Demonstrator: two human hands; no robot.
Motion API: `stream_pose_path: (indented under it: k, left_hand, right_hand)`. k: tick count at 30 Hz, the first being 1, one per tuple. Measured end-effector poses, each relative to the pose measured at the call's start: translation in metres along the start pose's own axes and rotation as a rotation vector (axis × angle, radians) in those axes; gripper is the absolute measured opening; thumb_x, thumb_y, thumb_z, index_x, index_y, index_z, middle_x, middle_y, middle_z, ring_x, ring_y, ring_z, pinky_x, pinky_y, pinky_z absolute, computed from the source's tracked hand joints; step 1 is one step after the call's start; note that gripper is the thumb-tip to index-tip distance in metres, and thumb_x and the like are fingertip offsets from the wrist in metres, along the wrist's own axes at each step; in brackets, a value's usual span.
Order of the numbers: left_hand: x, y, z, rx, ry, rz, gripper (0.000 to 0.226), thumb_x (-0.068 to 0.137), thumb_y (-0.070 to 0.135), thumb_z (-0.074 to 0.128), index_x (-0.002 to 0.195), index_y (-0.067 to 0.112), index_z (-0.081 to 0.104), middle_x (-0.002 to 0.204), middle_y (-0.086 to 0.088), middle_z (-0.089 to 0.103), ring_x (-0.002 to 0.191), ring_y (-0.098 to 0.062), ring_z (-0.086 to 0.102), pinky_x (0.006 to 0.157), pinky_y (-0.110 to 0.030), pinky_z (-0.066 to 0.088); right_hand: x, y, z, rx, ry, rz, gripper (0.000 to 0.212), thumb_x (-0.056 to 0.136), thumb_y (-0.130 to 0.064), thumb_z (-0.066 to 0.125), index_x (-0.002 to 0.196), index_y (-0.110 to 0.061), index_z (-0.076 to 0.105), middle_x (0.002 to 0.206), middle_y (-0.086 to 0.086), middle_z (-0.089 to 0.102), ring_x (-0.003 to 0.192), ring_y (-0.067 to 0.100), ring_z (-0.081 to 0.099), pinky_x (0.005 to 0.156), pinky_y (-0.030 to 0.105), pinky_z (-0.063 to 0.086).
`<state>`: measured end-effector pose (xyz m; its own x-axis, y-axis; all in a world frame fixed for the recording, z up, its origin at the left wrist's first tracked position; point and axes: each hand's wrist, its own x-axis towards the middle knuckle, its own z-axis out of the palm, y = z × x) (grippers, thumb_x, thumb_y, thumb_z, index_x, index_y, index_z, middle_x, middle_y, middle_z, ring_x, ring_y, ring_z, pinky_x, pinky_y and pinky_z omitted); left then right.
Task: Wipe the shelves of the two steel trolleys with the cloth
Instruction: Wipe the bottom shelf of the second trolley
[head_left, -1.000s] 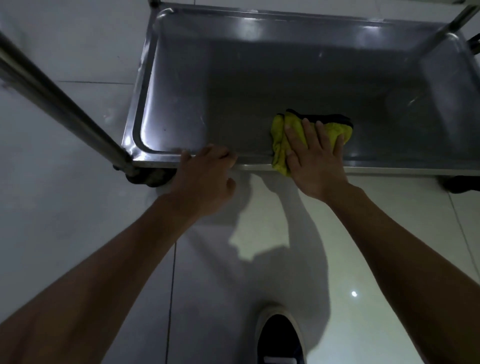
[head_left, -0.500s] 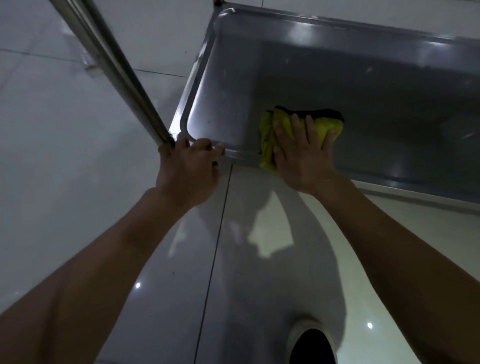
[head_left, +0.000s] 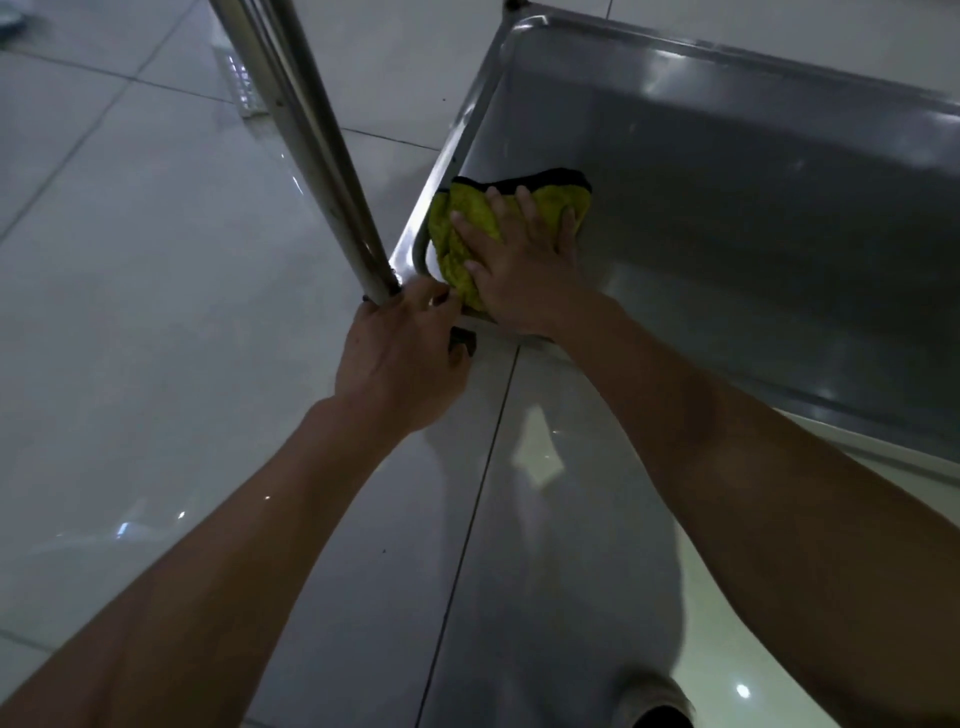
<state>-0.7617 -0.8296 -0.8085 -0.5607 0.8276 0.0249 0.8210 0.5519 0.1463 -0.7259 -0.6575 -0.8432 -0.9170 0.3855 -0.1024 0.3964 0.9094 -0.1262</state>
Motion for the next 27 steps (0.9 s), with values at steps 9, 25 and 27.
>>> stream_pose_path:
  k: [9,25,27]
  left_hand:
    - [0.015,0.028,-0.008,0.085,-0.019,-0.022,0.035,0.096,0.039,0.043,0.102,0.015,0.068,0.112,-0.007,0.062,0.103,-0.029,0.061,0.085,-0.044,0.05]
    - [0.06,0.148,0.028,-0.02,-0.099,0.167,0.025,0.096,0.038,0.051,0.111,0.026,0.066,0.116,-0.006,0.062,0.11,-0.035,0.054,0.083,-0.05,0.048]
    - [0.059,0.15,0.03,-0.022,-0.093,0.174,0.025,0.095,0.038,0.052,0.113,0.027,0.066,0.118,-0.004,0.062,0.111,-0.035,0.053,0.083,-0.05,0.047]
  right_hand:
    - [-0.062,0.049,-0.004,-0.045,0.057,0.176,0.057,0.106,-0.043,0.028,0.16,-0.036,0.012,0.169,0.001,0.003,0.155,0.028,-0.002,0.119,0.063,0.002]
    - [-0.212,0.228,-0.013,0.056,0.041,0.629,0.056,0.106,-0.043,0.026,0.158,-0.042,0.005,0.169,-0.003,0.001,0.155,0.026,-0.004,0.119,0.062,0.001]
    - [-0.219,0.238,-0.013,0.061,0.06,0.66,0.055,0.107,-0.043,0.027,0.158,-0.042,0.007,0.169,-0.003,0.004,0.155,0.026,-0.003,0.118,0.063,0.001]
